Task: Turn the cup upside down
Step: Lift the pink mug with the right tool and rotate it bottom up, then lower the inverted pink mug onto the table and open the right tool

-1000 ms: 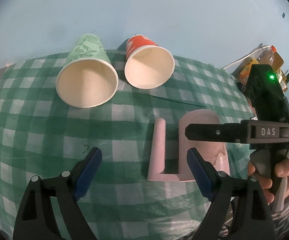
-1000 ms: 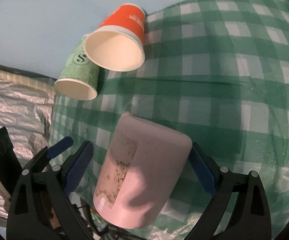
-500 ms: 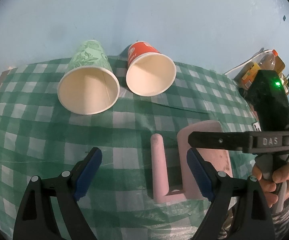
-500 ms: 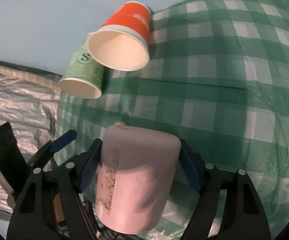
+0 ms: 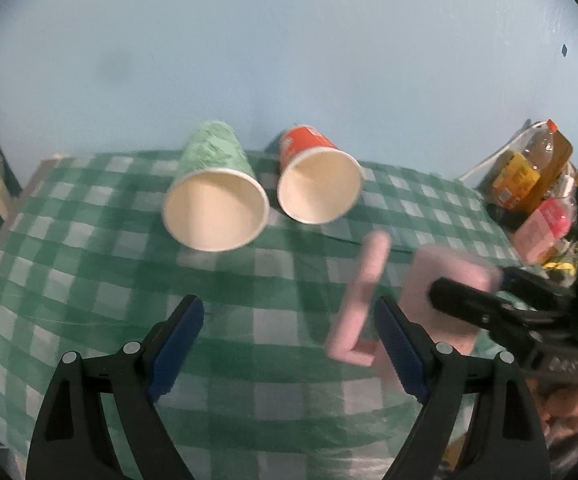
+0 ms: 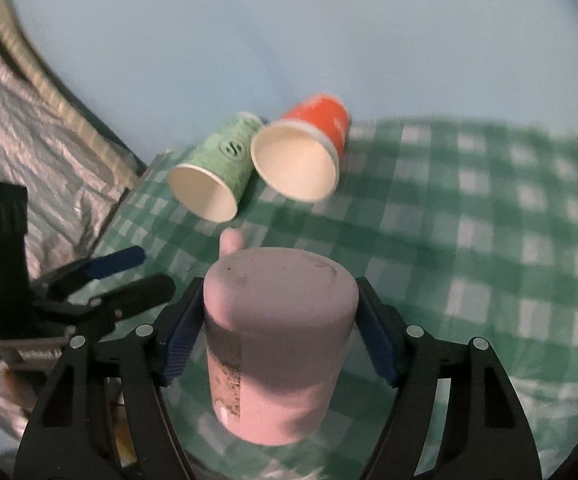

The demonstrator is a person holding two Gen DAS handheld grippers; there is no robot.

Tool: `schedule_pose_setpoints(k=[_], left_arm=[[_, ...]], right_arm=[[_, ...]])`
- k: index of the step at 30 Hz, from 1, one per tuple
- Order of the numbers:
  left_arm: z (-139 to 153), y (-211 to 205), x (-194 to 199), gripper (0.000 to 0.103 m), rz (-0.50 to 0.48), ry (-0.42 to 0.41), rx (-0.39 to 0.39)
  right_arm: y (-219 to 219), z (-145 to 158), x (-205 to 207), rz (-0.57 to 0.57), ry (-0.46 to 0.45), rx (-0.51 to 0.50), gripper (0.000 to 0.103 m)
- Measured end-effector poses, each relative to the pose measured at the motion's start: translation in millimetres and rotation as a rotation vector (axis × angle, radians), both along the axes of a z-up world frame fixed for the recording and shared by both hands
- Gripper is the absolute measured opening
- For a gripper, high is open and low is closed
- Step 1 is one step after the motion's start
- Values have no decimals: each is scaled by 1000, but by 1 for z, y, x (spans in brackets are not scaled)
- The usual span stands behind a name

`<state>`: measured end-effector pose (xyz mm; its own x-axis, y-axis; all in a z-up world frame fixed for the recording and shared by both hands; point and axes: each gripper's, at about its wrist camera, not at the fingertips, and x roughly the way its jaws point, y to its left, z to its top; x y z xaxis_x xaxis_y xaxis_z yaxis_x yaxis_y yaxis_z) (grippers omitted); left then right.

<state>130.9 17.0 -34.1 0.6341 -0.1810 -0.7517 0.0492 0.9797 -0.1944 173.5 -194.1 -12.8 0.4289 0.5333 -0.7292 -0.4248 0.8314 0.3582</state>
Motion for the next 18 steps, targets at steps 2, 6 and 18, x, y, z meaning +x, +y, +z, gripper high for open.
schedule_pose_setpoints(k=[2, 6, 18], left_arm=[[-3, -1, -2, 89, 12, -7, 23], [-8, -1, -8, 89, 18, -12, 39], [-9, 14, -28, 89, 85, -54, 35]], right_arm=[[3, 7, -7, -20, -78, -28, 73], [8, 16, -16, -57, -195, -70, 73], [28, 27, -27, -124, -380, -154, 73]])
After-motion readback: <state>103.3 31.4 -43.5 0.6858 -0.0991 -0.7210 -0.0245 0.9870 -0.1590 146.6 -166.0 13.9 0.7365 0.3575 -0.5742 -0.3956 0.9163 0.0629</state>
